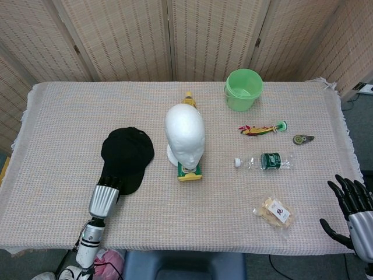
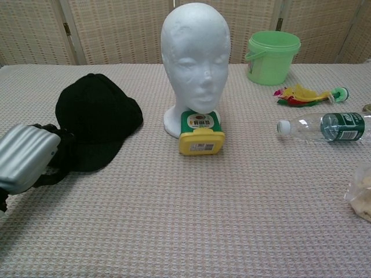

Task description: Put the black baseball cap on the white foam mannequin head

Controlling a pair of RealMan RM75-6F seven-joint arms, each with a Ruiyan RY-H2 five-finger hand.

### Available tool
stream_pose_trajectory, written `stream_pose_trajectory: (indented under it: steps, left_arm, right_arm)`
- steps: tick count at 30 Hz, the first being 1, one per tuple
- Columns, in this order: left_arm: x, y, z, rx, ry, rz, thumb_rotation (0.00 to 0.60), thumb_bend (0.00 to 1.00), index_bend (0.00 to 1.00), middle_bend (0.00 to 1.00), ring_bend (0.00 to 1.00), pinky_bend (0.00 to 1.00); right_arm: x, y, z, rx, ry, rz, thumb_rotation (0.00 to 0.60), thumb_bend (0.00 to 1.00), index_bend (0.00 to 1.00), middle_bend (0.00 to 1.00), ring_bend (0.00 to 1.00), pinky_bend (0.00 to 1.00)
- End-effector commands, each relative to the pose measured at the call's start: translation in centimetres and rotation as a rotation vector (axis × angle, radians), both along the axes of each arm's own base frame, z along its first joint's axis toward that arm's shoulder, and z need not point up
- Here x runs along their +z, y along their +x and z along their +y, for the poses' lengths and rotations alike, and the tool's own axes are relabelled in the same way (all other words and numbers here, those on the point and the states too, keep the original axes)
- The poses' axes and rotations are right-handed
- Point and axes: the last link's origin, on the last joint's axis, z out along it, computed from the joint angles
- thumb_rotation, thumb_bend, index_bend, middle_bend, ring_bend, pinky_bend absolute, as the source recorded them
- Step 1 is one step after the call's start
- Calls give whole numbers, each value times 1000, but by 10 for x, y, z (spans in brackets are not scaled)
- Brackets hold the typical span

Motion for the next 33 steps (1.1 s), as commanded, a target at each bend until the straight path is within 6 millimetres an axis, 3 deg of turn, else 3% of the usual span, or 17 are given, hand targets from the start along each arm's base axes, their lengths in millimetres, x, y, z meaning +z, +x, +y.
stream_pose_trajectory:
  steps: [1,10,25,33]
  left_arm:
    - [2,2,1,-11,26,-7,600,386,556,608,457,535]
    - [12,3,2,-30,115,-1,600,432,569,618,466,541]
    - [54,4,8,-107,345,16,600,447,578,627,475,547]
    - [60,3,8,-101,366,5,600,447,588,645,486,558]
  right_arm:
    - [-1,0,0,1,4,2,600,193,0,0,0,0]
    - [-4,1,-1,3,16,11,600,193,0,0,0,0]
    - [-7,2,0,7,23,21,600,196,0,0,0,0]
    - [-9,4,1,12,31,26,600,197,0,0,0,0]
